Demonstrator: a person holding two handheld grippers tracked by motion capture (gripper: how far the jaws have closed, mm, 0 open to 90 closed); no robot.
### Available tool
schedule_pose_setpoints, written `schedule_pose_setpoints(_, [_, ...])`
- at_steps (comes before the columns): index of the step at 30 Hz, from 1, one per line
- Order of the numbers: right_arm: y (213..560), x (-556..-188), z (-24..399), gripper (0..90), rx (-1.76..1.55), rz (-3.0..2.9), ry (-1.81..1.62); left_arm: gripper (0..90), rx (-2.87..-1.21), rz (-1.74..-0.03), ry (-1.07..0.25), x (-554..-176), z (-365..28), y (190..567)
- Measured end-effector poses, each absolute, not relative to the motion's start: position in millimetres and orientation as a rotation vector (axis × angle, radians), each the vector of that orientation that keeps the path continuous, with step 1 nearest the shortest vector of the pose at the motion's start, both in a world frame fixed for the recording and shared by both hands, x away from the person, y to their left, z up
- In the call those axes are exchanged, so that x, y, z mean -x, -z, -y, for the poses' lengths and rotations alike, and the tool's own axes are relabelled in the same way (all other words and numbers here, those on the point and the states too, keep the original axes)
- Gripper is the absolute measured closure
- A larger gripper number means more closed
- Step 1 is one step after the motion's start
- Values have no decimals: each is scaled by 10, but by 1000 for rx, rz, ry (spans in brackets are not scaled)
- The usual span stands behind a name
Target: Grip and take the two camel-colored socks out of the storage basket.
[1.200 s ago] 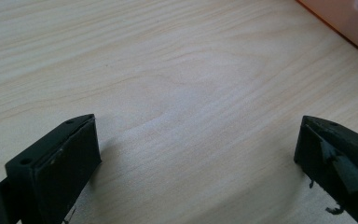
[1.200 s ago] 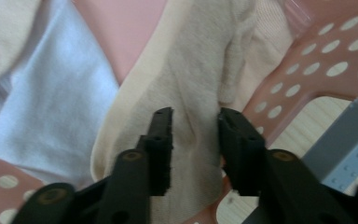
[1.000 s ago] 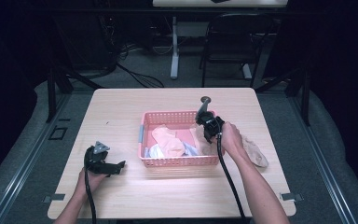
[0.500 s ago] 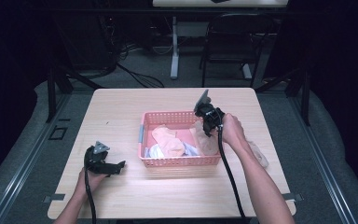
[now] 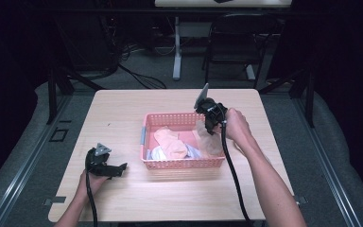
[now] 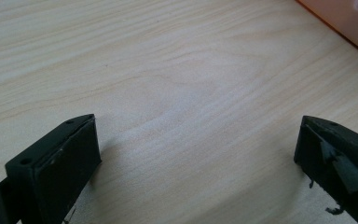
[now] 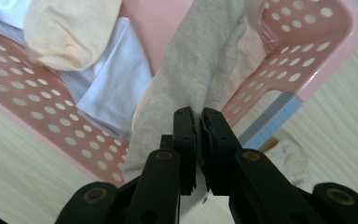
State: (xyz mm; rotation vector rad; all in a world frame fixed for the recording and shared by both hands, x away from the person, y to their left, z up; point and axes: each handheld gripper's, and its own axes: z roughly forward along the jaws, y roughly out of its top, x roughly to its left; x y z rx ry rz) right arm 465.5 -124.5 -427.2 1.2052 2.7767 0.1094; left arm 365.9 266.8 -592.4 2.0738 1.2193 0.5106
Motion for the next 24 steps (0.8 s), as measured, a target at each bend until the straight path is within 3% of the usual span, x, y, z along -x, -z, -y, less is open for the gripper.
schedule_pose_setpoints(13, [3878, -4605, 1256, 842, -1181, -2755, -177, 0, -2074, -1219, -510, -3659, -2668, 5924])
schedule_pose_setpoints(24, [3767, -4588, 1307, 842, -1177, -2749, -194, 0, -2074, -1219, -512, -3659, -2668, 5924])
